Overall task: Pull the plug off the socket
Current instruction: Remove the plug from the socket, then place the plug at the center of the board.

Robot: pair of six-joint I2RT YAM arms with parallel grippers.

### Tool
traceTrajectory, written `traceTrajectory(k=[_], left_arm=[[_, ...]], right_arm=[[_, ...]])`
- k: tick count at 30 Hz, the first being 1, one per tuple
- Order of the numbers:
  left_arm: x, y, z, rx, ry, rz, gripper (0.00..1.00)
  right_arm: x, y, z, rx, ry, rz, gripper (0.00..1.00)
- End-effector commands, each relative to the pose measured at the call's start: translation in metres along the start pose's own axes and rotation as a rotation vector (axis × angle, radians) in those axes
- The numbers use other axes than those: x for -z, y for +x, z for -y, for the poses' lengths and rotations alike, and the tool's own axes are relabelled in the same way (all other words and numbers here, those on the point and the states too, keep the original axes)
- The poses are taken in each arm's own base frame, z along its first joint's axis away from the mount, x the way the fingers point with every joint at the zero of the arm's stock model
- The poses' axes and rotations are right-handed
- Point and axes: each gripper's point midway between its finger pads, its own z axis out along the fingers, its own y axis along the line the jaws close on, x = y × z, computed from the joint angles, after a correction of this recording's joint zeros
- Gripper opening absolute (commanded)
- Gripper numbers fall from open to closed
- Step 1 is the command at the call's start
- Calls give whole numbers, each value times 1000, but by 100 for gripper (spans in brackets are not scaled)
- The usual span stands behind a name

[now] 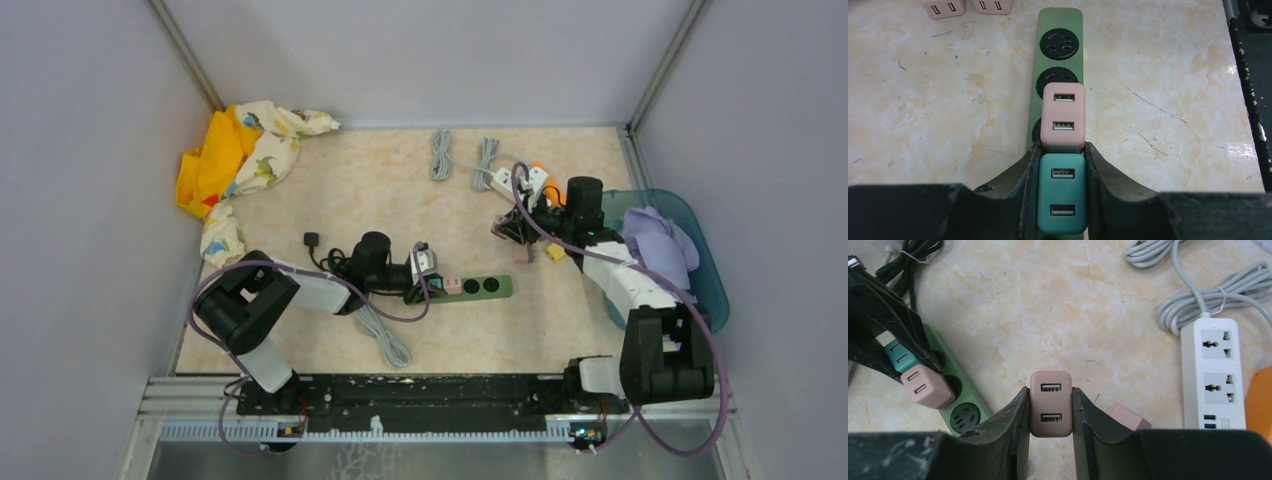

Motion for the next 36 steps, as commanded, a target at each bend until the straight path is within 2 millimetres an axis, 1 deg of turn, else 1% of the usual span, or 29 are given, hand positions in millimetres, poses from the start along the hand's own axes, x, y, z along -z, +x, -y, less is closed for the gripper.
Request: traceTrajectory(k=[1,7,12,19,23,28,31,36], left_arm=[[4,5,7,31,11,-12,1],[4,4,7,30,11,-11,1],[4,5,7,30,11,-11,1],[4,5,7,30,13,-11,1],[4,5,7,30,12,-12,1],[4,5,7,30,13,-11,1],[4,5,7,30,12,-12,1],[4,5,7,28,12,-10,1]], right_arm=[[7,-23,18,38,102,66,0],[8,-22,32,11,187,77,1],[8,-16,42,-20,248,78,3],[3,0,56,-102,312,50,7],[0,12,65,-147,350,18,14],[-3,23,70,-180,367,-15,21],[-4,26,71,-186,370,-27,26],[-4,26,71,-191,366,-36,36]])
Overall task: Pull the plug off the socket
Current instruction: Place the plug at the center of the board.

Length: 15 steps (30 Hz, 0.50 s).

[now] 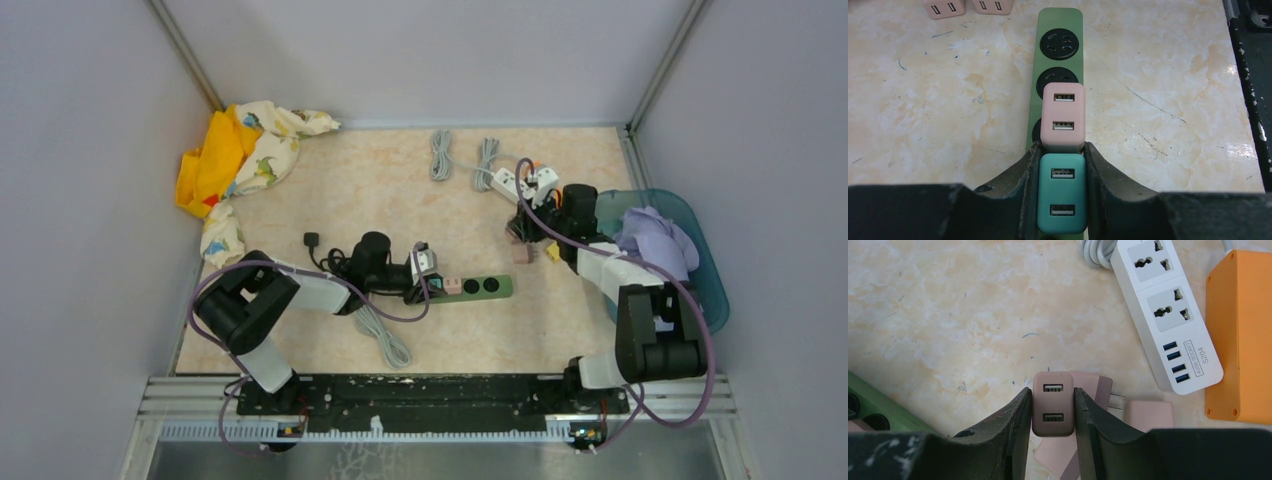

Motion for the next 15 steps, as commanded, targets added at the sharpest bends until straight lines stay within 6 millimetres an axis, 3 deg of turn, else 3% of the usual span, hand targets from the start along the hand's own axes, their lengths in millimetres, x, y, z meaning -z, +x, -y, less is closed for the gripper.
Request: traceTrajectory(k=[1,8,15], left_arm=[[4,5,8,30,13,-11,1],[4,4,8,28,13,-10,1],[4,4,7,28,11,-9,1]], right_arm=[[-1,-26,8,13,21,56,38],[0,-29,8,16,20,57,46],[7,-40,-5,73,-48,82,47]])
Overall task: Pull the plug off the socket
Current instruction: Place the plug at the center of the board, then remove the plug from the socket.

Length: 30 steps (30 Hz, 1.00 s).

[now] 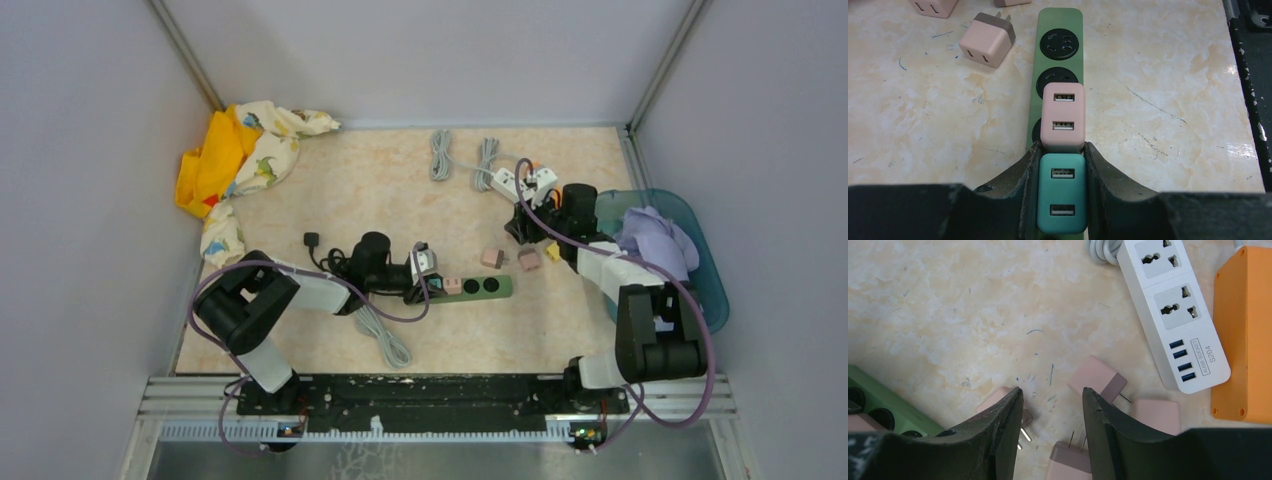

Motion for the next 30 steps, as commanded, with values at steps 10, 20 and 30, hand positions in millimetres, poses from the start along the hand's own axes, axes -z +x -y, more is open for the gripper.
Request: traceTrajectory(k=[10,20,30], left_arm=[[3,4,4,34,-4,-15,51],[11,-17,-1,21,-57,40,86],[42,-35,15,17,-111,111,85]], right_arm=[[21,-52,-37,165,-212,124,49],[34,-54,-73,204,-430,139,51],[56,-33,-149,445,-763,191,70]])
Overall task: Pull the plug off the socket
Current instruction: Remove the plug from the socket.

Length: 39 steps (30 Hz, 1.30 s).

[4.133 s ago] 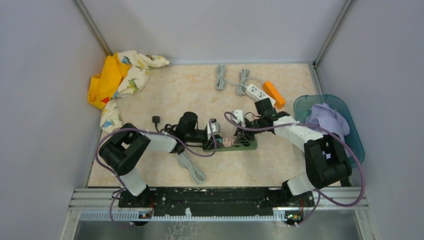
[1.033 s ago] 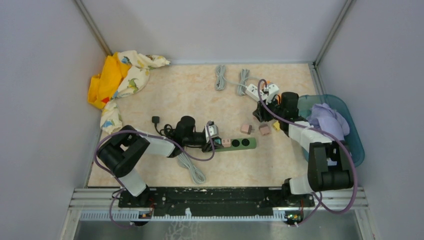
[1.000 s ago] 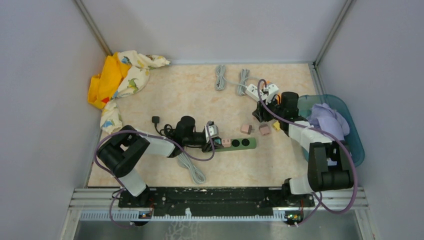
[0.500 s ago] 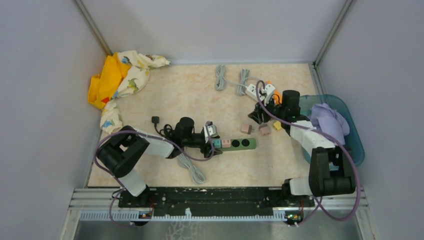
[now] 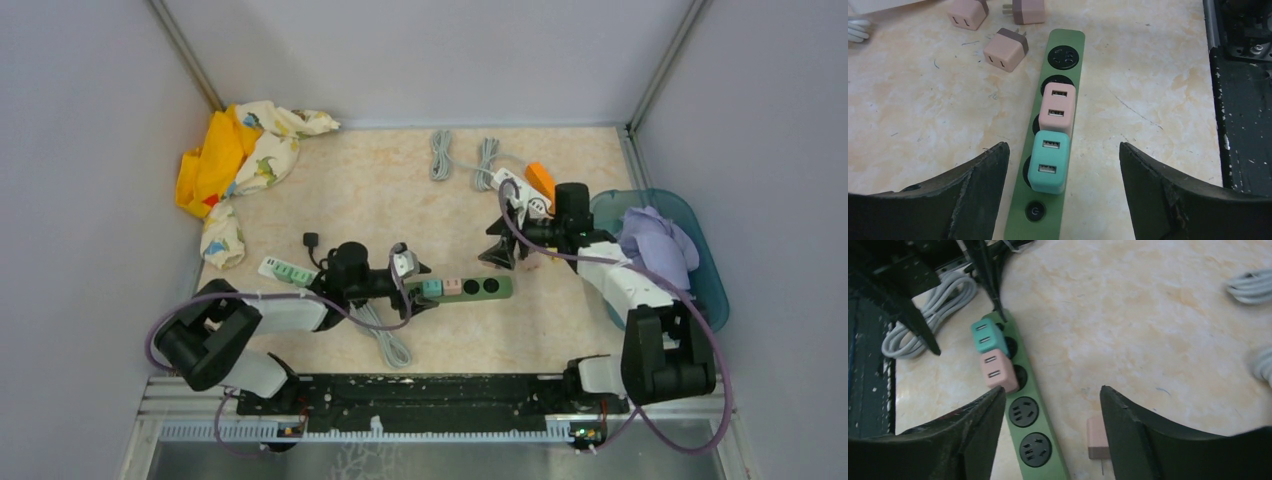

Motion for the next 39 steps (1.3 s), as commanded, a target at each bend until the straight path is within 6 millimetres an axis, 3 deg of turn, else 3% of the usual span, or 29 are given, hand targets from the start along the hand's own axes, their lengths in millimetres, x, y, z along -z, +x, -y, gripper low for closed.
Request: traceTrajectory(k=[1,6,13,22,26,32,35,39], left_arm=[[15,-9,5,-17,-37,46,85],[30,-9,3,-57,-109,72,84],[35,-1,8,-71,-104,83,84],[29,2,6,-61,-95,66,73],[25,4,5,-54,-80,51,72],[10,7,1,-32,-32,4,73],[8,4,2,-49,-26,48,74],[8,4,7,-96,-16,129,74]], right_arm=[[-15,-18,-58,265,-252,51,73],[-45,8,-83,380,-328,-55,79],[-72,34,-80,432,-286,-196,73],[-87,52,-84,450,-300,-291,50],[-88,53,-85,459,-311,-301,29],[-82,48,-87,498,-321,-304,9],[-80,46,-90,495,-335,-307,1],[-78,50,-92,483,-363,-331,0]])
